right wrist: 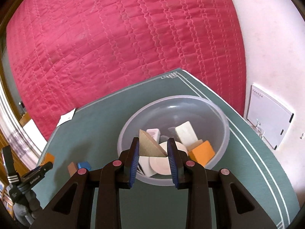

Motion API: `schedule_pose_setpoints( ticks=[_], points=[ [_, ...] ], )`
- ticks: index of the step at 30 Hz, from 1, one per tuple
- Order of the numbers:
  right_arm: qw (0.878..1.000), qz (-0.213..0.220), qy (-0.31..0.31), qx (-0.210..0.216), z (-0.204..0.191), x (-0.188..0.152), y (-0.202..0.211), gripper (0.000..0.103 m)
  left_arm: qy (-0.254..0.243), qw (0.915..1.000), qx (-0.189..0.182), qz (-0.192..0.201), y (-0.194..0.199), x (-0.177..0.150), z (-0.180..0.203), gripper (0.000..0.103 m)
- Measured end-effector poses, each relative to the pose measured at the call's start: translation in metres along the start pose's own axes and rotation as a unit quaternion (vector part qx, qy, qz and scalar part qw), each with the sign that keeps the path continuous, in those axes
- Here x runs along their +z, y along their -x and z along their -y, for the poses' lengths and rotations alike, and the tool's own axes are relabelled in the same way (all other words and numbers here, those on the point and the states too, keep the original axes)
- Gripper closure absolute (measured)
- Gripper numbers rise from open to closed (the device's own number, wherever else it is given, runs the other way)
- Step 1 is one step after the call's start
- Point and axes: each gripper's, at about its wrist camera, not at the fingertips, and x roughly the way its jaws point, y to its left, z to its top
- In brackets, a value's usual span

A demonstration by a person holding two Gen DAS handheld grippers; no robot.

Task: Organize rigid objects
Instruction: 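Carry the wooden triangle over the bowl with the right gripper while the left holds the orange triangle, then lower the wooden triangle into the bowl and open the right gripper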

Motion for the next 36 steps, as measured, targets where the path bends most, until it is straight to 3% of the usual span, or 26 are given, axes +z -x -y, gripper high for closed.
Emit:
schedule_pose_setpoints(
  ticks=[7,15,28,36],
  points=[
    [1.0,0.013,-0.01,-0.019,0.013,0.006,0.003,0.073,-0.001,1.0,0.0,0.0,0.0,-0.001,0.0,0.06],
    [0.996,0.034,-0.046,-0.07,0.045,0.015,0.0,0.07,-0.005,1.0,0.002,-0.001,-0.001,-0.003,0.003,0.06],
    [0.994,0.01,-0.053,-0.091,0.074,-0.001,-0.004,0.07,-0.018,0.9998,0.009,-0.007,-0.003,-0.006,0.013,0.06],
    [0.993,0.0,-0.042,-0.109,0.077,-0.017,-0.006,0.062,-0.023,0.9989,-0.028,-0.03,-0.001,-0.007,0.035,0.06]
  ],
)
